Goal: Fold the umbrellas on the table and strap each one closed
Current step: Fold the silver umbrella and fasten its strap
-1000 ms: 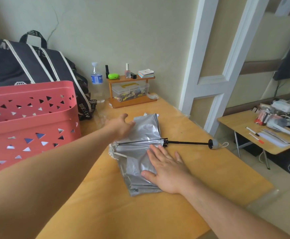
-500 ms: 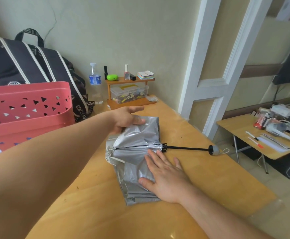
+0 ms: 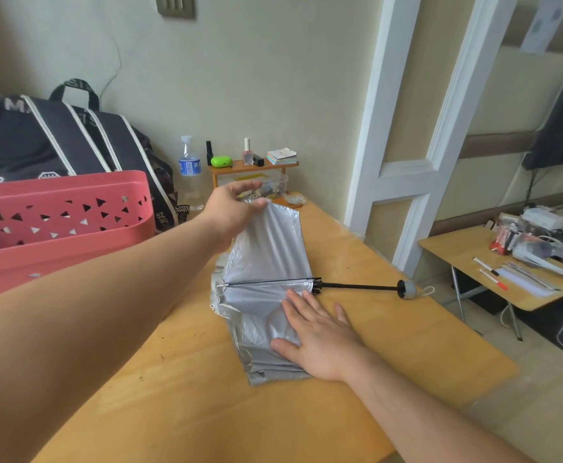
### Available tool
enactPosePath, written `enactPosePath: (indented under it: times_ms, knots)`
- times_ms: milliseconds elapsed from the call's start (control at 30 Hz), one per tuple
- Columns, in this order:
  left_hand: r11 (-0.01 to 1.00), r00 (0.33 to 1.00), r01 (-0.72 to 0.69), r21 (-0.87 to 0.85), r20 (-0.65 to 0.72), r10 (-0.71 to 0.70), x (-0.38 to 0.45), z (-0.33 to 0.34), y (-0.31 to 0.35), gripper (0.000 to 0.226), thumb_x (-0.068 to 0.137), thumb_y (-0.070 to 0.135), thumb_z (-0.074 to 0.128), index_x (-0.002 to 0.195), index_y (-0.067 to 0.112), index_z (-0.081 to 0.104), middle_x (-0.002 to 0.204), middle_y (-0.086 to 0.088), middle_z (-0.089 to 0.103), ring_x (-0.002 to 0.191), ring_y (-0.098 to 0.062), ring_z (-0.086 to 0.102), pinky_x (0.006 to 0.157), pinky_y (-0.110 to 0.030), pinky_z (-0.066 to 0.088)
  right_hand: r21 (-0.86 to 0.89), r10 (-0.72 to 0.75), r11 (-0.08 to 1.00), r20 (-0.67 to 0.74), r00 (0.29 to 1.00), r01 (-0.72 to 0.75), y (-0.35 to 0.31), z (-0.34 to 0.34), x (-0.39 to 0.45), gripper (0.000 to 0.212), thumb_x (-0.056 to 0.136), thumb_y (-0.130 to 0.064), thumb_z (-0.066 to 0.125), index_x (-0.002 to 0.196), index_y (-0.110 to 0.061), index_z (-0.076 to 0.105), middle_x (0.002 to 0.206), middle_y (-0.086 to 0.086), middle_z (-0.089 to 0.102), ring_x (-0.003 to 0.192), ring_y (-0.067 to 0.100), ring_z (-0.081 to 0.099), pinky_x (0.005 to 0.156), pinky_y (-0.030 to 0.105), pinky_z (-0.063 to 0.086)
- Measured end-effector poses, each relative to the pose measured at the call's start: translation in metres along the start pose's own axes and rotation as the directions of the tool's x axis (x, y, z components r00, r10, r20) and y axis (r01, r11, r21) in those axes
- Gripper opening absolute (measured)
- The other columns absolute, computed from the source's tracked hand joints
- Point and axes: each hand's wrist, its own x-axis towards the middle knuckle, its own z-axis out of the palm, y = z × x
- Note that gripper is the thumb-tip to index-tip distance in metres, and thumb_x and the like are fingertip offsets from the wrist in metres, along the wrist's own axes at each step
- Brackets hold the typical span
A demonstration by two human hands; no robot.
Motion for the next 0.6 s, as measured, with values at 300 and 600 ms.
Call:
enactPosePath:
  times_ms: [300,600]
  knots:
    - [0.972,0.993,0.112,-0.209,-0.018,-0.118,-0.031,-0.011,-0.02,0.082,0.075,0.017,0.092,0.143,0.039,0.052,0.133,-0.016,0.062,0.1,-0.037,0.075,0.088,-0.053,0.062,0.194,-0.03,0.98,-0.041,0.999,0.038,0.004,-0.007,-0.001,0.089,0.095,-0.077,0.042,0.165,-0.039,0.003,0.167,-0.029,-0.01,0.155,-0.002,-0.012,0.127,0.054,-0.001]
    - [0.989,0.994,0.107,-0.099,0.014,-0.106,-0.046,-0.014,-0.022,0.063,0.086,0.014,0.085,0.139,0.037,0.06,0.117,-0.01,0.062,0.107,-0.031,0.071,0.098,-0.048,0.059,0.771,0.405,0.633,-0.405,0.82,0.068,0.025,-0.082,0.006,0.037,0.093,-0.027,0.076,0.126,-0.038,0.065,0.102,-0.012,0.071,0.101,0.009,0.067,0.085,0.027,0.052]
